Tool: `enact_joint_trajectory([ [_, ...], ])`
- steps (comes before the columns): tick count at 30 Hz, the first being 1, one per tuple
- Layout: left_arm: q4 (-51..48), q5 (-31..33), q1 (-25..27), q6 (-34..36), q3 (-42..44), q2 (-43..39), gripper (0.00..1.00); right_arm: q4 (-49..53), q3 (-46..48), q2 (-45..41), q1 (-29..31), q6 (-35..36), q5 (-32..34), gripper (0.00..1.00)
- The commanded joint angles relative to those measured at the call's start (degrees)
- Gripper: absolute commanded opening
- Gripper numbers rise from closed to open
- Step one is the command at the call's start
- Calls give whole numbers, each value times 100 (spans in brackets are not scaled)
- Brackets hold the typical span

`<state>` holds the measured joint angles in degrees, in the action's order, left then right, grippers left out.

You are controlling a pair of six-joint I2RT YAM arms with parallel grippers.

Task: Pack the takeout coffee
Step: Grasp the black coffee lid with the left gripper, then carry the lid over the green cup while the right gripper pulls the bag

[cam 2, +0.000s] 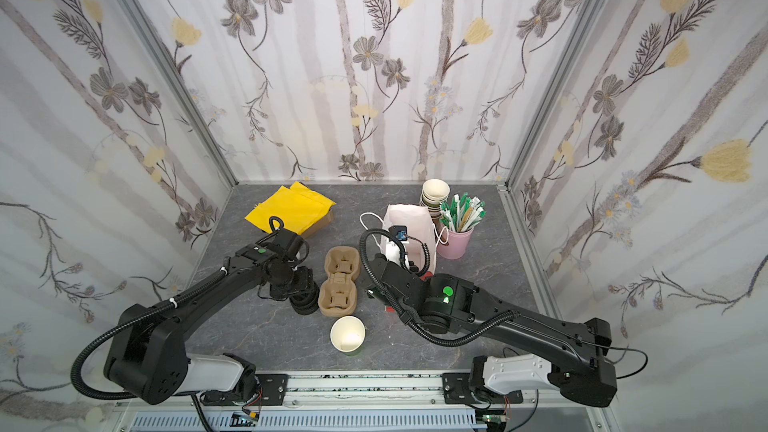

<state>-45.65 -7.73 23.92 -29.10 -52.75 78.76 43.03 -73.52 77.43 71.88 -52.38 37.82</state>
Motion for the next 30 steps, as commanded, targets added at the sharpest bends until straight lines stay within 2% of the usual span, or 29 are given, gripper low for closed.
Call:
enact_joint_trajectory([
  [1,-110,164,-18,-152,-90,-177,68,-173,31,-57,1,-13,44,63],
  [9,-659,361,22,-214,-444,-1019,67,-172,212,-237,2,-220,-16,63],
  [15,-1313,107,573,-85,-940,-1736,65,-104,471,-596,-4,-374,-50,63],
  [21,-2020,185,1808,-353,-1649,-1896,63,87,556,-830,-9,-221,84,63],
  [30,-2664,550,4493,-1282,-2099,-1137,63,387,760,-1248,-12,-51,155,63],
])
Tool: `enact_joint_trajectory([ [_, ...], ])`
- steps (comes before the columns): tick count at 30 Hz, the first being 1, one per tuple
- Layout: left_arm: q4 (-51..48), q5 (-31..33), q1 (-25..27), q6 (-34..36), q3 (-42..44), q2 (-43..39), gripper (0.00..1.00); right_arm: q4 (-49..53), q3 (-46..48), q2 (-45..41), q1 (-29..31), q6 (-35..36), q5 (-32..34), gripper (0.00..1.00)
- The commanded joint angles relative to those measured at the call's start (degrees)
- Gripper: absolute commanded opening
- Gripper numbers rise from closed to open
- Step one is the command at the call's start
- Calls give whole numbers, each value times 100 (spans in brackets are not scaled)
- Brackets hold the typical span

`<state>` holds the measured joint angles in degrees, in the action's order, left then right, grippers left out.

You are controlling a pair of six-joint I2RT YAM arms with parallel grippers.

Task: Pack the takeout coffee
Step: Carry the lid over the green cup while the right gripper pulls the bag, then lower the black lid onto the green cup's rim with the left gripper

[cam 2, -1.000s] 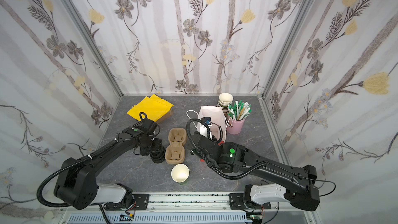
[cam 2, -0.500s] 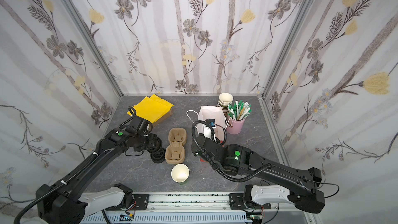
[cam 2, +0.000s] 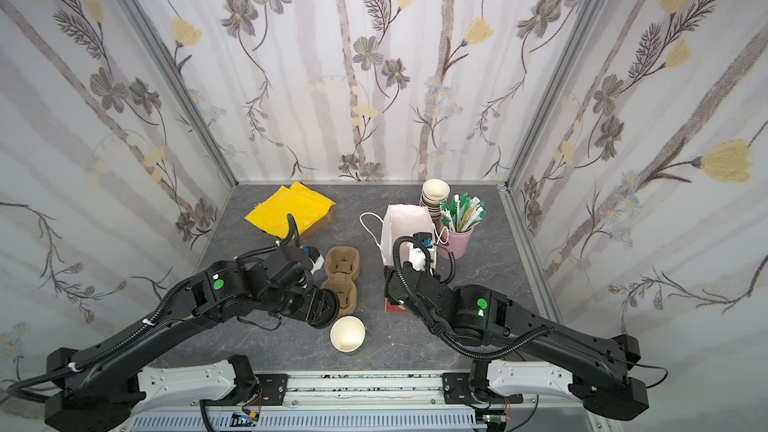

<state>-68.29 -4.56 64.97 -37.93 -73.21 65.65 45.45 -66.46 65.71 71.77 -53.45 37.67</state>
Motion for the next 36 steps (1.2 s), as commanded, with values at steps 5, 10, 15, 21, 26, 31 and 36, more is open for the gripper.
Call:
enact_joint_trajectory([
  [5,-439,512,968,-211,-416,894,65,504,190,-443,0,-115,305,62],
  [10,-396,678,983,191,-589,1501,66,732,275,-775,-1,-131,472,62],
  [15,-389,845,986,494,-531,1842,67,1021,143,-932,-10,-122,715,63],
  [21,-262,882,985,553,-555,1939,69,1071,185,-975,-9,-174,674,63],
  [26,-187,886,983,604,-476,2017,70,1047,194,-938,-6,-192,645,63],
  [31,-6,856,983,647,-450,2043,71,1018,212,-946,-11,-205,628,63],
  [36,198,836,982,609,-296,2024,71,1018,186,-970,-5,-232,616,63],
])
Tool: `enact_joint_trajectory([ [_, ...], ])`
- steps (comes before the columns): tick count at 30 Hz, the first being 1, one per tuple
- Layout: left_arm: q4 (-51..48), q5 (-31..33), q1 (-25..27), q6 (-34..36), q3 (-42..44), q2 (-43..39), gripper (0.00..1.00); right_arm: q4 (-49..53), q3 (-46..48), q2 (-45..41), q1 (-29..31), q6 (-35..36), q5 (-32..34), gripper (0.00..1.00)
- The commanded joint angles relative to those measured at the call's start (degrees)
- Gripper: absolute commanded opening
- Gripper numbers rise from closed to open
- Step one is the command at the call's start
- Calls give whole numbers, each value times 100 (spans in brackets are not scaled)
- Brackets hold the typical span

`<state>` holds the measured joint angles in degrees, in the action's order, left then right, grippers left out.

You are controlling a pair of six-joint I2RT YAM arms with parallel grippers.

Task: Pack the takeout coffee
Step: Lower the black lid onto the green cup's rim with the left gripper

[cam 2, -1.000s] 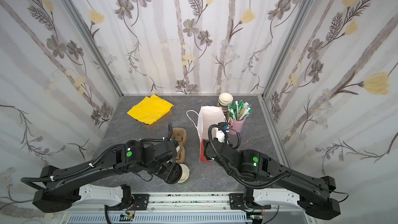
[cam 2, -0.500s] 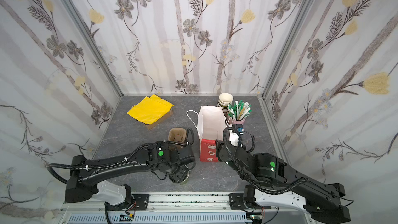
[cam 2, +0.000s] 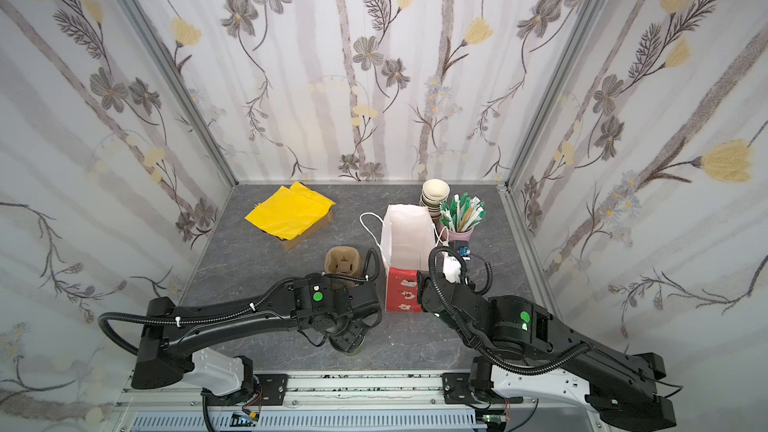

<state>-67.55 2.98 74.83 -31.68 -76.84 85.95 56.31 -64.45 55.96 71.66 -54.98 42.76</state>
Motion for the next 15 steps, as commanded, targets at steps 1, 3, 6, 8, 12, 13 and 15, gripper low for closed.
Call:
enact_joint_trajectory([
  [1,157,80,-6,-14,87,3,72,-72,-15,1,6,-83,104,63],
  [3,178,80,-10,-22,141,14,72,-76,-24,10,7,-75,108,63],
  [6,212,119,-12,-28,204,-16,73,-103,-29,28,7,-57,92,63],
  [8,242,140,-24,-22,231,-25,73,-103,-42,46,3,-48,85,63],
  [12,269,156,-46,-14,231,-28,73,-125,-57,72,3,-39,60,63],
  [13,269,175,-49,-19,382,-26,74,-126,-59,72,2,-31,57,63],
  [15,282,211,-57,-7,406,-22,74,-130,-68,81,9,-30,70,63],
])
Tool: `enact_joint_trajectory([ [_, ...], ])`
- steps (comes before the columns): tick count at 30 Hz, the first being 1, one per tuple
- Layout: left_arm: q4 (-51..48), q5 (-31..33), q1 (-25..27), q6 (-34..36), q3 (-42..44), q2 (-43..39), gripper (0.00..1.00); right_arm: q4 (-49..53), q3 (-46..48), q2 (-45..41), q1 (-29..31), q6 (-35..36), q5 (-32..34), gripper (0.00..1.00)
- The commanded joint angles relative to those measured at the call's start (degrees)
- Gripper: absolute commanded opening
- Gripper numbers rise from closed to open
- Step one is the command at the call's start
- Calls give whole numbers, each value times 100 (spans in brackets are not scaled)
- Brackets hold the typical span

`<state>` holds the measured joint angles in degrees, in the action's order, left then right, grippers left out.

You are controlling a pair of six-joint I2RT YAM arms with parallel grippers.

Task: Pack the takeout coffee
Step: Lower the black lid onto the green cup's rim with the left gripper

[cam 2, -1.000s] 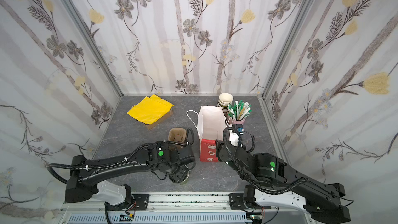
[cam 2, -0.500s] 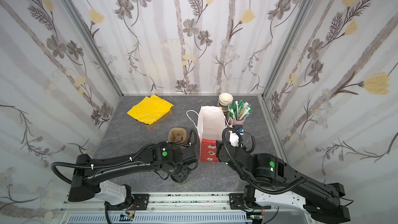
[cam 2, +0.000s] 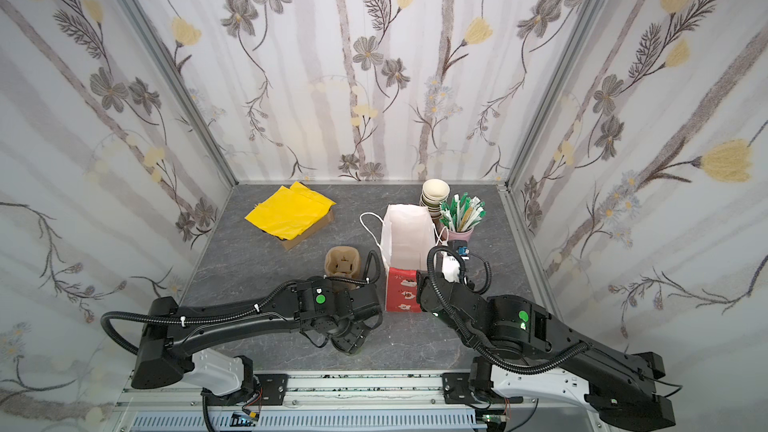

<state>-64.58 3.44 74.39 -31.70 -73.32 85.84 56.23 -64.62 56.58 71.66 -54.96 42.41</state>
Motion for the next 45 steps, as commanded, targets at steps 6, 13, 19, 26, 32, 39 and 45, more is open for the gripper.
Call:
enact_joint_trajectory([
  [6,-7,148,-53,-6,142,-42,74,-121,-60,29,5,-33,92,63],
  [13,102,184,-105,-16,182,-93,74,-128,-76,34,-1,-41,71,63],
  [19,232,74,-172,-12,248,-203,74,-130,-77,45,-1,-50,48,62],
  [26,344,-68,-214,10,344,-233,74,-107,-86,44,11,-50,32,62],
  [32,461,-183,-219,17,406,-260,74,-97,-84,28,9,-67,41,62],
  [39,523,-195,-281,67,500,-258,76,-68,-90,11,10,-85,22,62],
  [45,551,-238,-283,93,590,-228,76,-24,-60,-15,7,-112,37,62],
])
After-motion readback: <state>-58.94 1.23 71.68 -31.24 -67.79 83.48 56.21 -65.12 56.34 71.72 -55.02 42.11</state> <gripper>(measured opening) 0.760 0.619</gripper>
